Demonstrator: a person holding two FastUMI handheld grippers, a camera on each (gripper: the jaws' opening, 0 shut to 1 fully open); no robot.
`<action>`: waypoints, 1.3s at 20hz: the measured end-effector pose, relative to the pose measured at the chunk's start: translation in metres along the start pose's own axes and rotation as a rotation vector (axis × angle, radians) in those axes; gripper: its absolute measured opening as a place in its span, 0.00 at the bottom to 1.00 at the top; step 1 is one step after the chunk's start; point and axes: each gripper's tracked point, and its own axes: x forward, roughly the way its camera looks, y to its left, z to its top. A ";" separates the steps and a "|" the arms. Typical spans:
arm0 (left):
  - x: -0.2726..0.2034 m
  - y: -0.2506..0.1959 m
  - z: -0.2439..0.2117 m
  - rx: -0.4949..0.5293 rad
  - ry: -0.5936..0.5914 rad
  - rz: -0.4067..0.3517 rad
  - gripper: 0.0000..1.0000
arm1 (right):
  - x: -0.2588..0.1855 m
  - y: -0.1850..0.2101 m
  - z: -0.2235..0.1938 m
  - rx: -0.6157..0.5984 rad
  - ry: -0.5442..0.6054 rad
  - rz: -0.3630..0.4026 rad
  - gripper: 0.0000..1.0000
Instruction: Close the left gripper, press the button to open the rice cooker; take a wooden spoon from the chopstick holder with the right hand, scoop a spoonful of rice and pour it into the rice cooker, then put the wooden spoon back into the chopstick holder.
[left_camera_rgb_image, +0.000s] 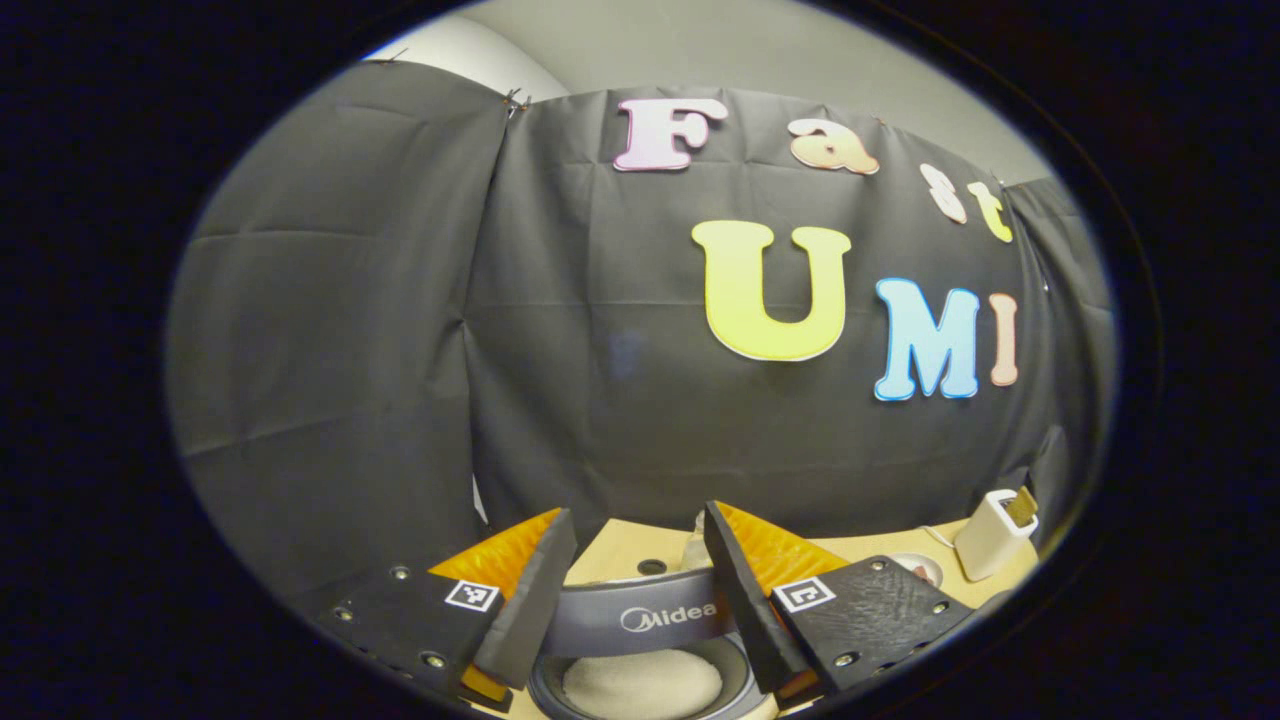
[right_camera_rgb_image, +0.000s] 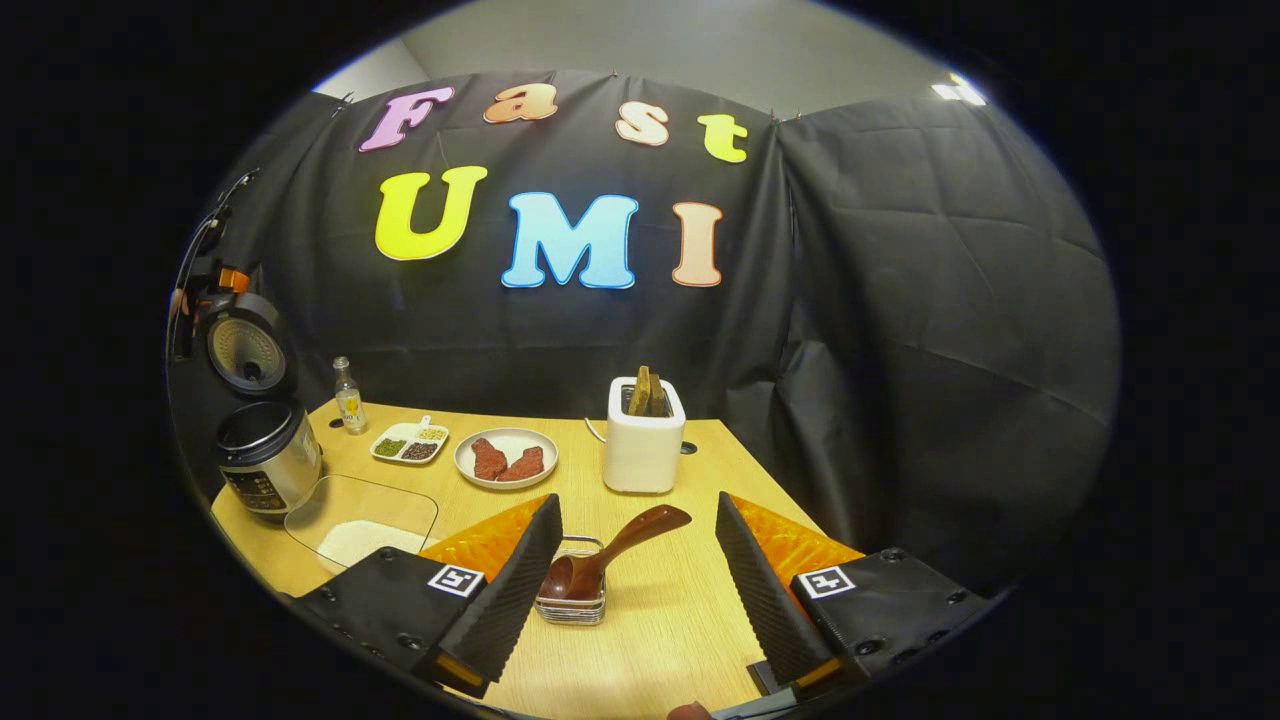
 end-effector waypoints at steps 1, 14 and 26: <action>-0.004 -0.001 -0.004 -0.002 0.004 0.001 0.87 | 0.000 -0.001 0.000 -0.002 0.001 0.004 0.98; -0.055 -0.013 -0.071 0.000 0.069 0.010 0.86 | 0.004 -0.007 -0.017 -0.010 0.032 0.049 0.98; -0.070 -0.020 -0.138 0.005 0.156 0.002 0.84 | 0.007 0.003 -0.024 -0.039 0.050 0.080 0.98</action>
